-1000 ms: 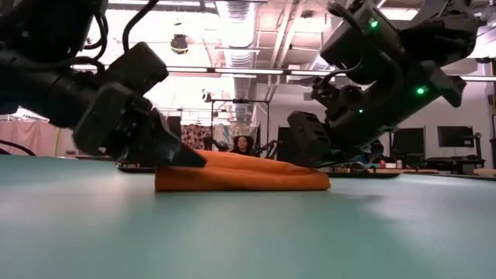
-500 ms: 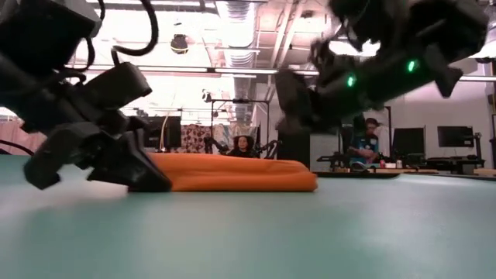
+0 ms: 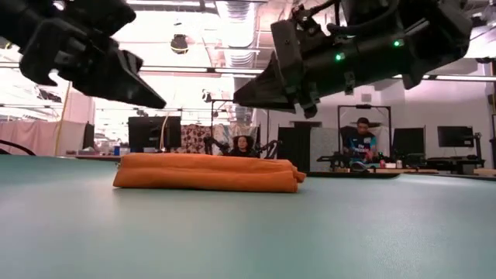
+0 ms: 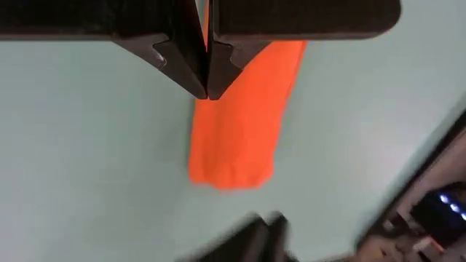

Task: Roll towel
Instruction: Roll the orange towel

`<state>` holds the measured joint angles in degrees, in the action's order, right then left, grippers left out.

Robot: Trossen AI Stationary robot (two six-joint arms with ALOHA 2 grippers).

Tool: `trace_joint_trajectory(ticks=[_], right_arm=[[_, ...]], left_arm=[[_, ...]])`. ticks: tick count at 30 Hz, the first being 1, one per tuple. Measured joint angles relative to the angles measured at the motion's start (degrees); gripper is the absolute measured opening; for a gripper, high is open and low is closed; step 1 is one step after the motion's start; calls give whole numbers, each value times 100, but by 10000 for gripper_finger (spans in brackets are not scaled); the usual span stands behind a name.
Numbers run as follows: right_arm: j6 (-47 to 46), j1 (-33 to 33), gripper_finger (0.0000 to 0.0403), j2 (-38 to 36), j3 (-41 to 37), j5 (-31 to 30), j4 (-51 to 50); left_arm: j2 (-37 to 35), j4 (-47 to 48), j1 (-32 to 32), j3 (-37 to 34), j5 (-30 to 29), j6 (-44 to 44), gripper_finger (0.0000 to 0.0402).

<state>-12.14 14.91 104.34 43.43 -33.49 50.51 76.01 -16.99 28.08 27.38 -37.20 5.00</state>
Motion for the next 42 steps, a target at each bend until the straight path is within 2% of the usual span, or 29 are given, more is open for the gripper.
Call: trace_joint_trajectory(ticks=[2,7,10,16,19,22,31,37,42], right_arm=[[145,-89,107,-1,1,246,129],[214,-253,107,-1,-1,640,110],[220,-311,107,226,7,655,294],[196,-503,107,1265,229,811,1119],[-9,-566,107,1576,224,815,1509],[-228,-561,107,1751,190,814,1486],[-457,-568,107,1963,198,810,1466],[-453,-555,107,1964,198,808,1392],[-435,-555,107,1935,198,798,1322]], left_arm=[[-238,-560,2,-352,-31,41,0],[-363,-3319,-140,-1676,155,92,0],[-238,-4139,-305,-2115,242,196,0],[175,-4291,-599,-2088,608,235,0],[501,-4440,-705,-2073,666,347,0],[889,-4598,-753,-2083,708,496,0],[2307,-5694,-1130,-1953,782,538,0],[2886,-5751,-1345,-1858,844,881,0],[3088,-5679,-1365,-1856,917,1253,0]])
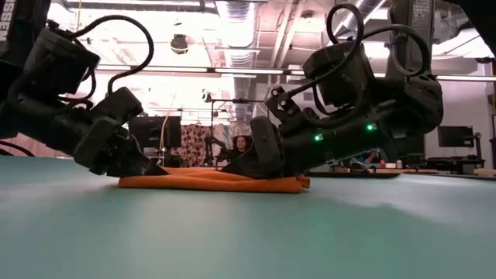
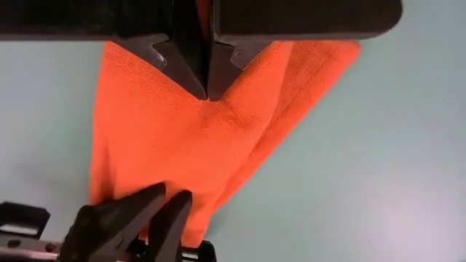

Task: Roll towel
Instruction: Roll the orange towel, then return to Home Position

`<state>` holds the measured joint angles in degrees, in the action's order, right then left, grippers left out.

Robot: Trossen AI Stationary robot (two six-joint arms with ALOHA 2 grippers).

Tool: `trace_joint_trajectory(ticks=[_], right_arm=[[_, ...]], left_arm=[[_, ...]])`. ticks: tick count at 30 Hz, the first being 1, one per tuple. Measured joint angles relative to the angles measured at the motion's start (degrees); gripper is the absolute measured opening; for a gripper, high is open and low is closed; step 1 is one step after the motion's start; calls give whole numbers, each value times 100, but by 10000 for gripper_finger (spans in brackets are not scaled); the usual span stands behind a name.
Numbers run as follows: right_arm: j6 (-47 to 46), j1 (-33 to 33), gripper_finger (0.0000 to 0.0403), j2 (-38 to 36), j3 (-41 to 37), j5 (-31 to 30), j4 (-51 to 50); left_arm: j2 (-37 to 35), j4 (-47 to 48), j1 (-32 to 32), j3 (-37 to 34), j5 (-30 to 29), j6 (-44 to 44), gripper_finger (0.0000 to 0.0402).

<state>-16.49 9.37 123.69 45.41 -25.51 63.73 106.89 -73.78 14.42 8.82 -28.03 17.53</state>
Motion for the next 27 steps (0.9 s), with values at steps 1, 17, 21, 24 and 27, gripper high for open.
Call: trace_joint_trajectory(ticks=[1,17,21,24,27], right_arm=[[30,-1,107,-24,-3,-1,-6],[1574,41,107,-3657,-20,897,-2117],[2194,266,107,-5026,-20,893,-3174],[2504,458,107,-6015,-20,886,-4063],[2579,633,107,-6828,-147,764,-4738]], left_arm=[[5,72,-6,0,13,101,0],[-3342,6,-204,-67,2137,-183,0],[-5356,2617,-344,198,1953,-222,0],[-6761,5089,-351,750,1156,-629,0],[-7754,6568,-359,1238,539,-1024,0]])
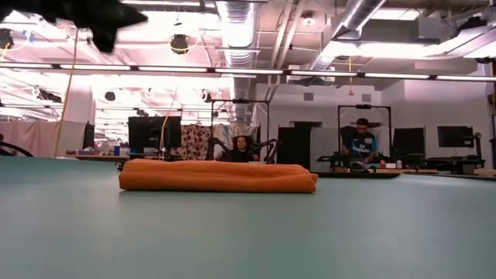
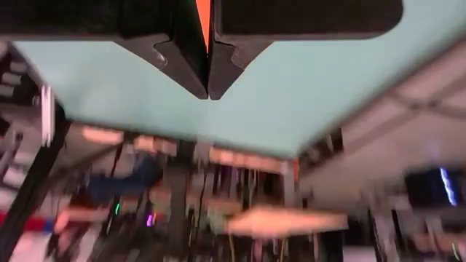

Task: Roll towel
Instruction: Return to Home Position

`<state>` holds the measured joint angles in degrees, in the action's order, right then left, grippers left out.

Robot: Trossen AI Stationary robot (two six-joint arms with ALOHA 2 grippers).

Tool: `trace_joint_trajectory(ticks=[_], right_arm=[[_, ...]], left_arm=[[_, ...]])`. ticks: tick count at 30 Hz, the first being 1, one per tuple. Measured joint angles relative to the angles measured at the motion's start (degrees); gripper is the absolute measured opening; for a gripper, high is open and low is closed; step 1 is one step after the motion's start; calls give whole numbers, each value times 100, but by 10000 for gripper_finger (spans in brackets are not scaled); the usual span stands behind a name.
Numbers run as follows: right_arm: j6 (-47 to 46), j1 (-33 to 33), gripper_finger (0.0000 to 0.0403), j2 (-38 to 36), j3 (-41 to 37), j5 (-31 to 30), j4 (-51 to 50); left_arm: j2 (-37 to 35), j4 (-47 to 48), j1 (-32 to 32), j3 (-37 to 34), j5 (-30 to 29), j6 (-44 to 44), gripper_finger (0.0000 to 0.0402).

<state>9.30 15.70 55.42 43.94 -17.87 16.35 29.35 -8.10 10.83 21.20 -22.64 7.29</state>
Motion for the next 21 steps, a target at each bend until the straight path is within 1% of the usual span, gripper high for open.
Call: trace_joint_trajectory(ticks=[2,5,7,10,14,17,19,21], right_arm=[[11,104,107,-463,-196,-218,-270],[-5,257,107,-1175,-695,-524,-284],[-41,357,107,-1665,-1162,-719,-138],[-228,452,107,-2279,-2021,-947,378],[-501,458,107,-2907,-3102,-1069,1256],[-521,457,107,-3309,-3797,-1075,1757],[-504,458,107,-3625,-4219,-1219,2052],[-504,456,107,-3932,-4336,-1491,2072]], left_arm=[[-583,393,2,195,-134,-321,0],[-1322,910,2,219,-569,-520,0],[-1751,1212,0,-6,-660,-494,0],[-2251,1250,2,-544,-626,-250,0],[-2687,979,0,-1361,-656,70,0],[-2885,701,0,-1781,-660,226,0],[-2907,674,1,-1954,-647,297,0],[-2844,616,4,-1938,-474,317,0]])
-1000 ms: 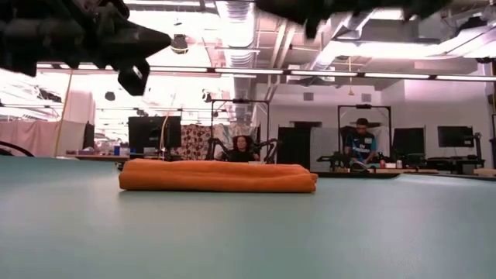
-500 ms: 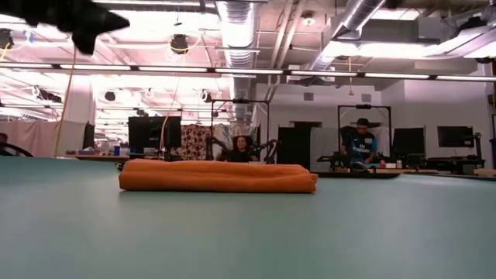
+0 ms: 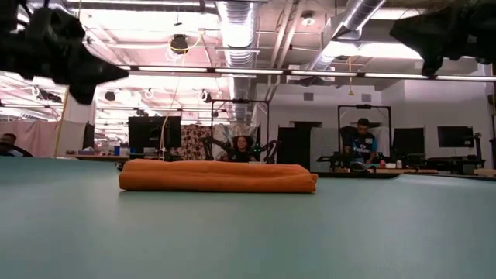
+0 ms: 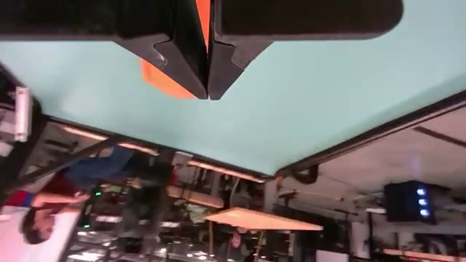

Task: Roll towel
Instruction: Return to Home Position

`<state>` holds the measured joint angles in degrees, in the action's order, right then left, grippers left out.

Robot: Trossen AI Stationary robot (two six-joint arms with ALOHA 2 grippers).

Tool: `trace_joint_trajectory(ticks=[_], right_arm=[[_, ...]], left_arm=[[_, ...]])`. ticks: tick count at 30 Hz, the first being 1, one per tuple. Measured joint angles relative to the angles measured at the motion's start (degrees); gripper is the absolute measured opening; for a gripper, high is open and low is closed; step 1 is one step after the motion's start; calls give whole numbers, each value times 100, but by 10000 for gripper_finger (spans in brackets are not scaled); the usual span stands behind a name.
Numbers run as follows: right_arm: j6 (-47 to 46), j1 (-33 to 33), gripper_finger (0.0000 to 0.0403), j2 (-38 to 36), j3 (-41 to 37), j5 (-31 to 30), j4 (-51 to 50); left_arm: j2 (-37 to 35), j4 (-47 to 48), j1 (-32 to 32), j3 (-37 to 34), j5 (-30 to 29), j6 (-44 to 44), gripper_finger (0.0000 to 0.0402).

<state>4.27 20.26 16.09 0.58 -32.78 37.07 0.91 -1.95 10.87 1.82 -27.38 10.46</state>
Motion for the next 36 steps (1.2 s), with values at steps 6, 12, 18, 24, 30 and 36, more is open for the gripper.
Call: trace_joint_trajectory(ticks=[6,12,18,24,30,36], right_arm=[[67,37,107,-740,9,-159,-638],[-42,249,107,-1248,13,-188,-1559],[-275,445,107,-1365,15,-188,-1954],[-485,563,107,-1349,17,-209,-2450],[-537,554,107,-1348,17,-296,-2713],[-538,552,107,-1350,17,-492,-2818]], left_arm=[[-77,787,23,557,36,-20,0],[-81,815,34,438,-269,107,0],[131,-577,288,-119,-137,-81,0],[133,-298,536,-119,-173,-78,0],[131,-306,623,-122,-160,-145,0],[129,-308,624,-124,-155,-87,0]])
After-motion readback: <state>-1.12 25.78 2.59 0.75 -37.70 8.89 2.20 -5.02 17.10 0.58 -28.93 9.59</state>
